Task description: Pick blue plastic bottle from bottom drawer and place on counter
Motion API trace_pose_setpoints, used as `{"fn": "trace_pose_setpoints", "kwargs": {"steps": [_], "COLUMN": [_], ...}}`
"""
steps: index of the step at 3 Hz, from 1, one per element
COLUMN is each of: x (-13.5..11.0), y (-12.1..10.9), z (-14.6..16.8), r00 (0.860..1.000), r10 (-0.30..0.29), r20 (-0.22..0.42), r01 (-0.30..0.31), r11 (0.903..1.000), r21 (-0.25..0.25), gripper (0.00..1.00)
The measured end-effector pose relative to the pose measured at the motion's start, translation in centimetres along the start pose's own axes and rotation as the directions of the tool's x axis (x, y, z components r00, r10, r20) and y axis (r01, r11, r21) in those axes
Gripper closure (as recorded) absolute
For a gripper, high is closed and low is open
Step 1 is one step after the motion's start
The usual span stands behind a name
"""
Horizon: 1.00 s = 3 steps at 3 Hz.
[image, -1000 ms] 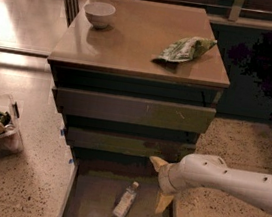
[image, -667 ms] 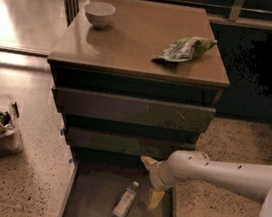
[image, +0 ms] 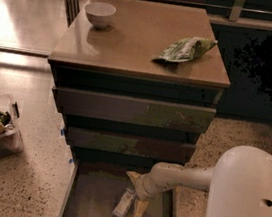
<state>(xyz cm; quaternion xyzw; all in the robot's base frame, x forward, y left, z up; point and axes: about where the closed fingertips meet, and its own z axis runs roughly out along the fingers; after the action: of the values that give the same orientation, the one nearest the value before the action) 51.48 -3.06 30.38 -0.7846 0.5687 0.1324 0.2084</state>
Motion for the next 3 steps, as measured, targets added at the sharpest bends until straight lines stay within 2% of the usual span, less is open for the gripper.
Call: {"fn": "trace_pose_setpoints", "kwargs": {"steps": [1,3], "x": [0.0,2.6], "y": [0.0,0.6], "z": [0.0,7.0], "r00": [1.000,0.999], "r10": [0.000,-0.035], "r20": [0.000,0.003], "r01": [0.000,0.035], "r11": [1.0000,0.9966], "r21": [0.000,-0.075], "gripper": [0.00,0.00]}}
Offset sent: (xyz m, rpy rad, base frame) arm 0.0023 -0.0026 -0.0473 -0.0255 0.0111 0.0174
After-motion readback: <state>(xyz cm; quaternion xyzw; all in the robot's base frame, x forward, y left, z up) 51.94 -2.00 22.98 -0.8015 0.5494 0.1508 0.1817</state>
